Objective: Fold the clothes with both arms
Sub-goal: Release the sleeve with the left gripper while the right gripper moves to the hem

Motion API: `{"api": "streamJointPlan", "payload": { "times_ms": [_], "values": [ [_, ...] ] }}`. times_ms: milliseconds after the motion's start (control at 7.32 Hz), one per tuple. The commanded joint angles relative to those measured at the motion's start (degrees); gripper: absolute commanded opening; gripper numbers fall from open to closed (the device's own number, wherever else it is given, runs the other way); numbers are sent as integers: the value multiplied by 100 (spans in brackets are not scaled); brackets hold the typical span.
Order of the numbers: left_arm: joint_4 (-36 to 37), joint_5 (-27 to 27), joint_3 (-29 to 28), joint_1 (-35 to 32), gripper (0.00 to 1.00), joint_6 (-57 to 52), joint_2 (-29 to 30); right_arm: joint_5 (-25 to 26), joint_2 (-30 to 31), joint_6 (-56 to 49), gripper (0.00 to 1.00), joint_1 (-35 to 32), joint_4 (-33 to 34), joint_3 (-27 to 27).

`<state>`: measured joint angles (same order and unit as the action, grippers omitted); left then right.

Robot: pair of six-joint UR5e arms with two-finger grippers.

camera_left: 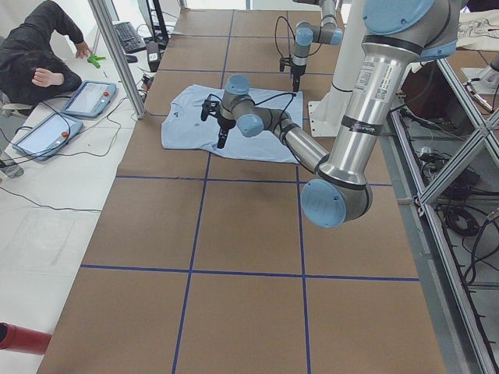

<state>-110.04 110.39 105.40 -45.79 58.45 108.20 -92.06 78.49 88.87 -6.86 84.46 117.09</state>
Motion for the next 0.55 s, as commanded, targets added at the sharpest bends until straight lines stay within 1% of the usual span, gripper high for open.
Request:
{"api": "streamJointPlan", "payload": {
  "times_ms": [0, 137, 273, 410],
  "values": [
    [0, 0, -11, 0, 100, 0, 8, -31, -17, 16, 87, 35, 0, -28],
    [-9, 0, -28, 0, 100, -9, 8, -101, -17, 25, 75, 36, 0, -2],
    [-26, 0, -46, 0, 100, -9, 8, -128, 35, 25, 73, 96, 0, 7],
    [-18, 0, -11, 0, 100, -9, 8, -137, 44, 25, 70, 97, 0, 16]
  ]
}}
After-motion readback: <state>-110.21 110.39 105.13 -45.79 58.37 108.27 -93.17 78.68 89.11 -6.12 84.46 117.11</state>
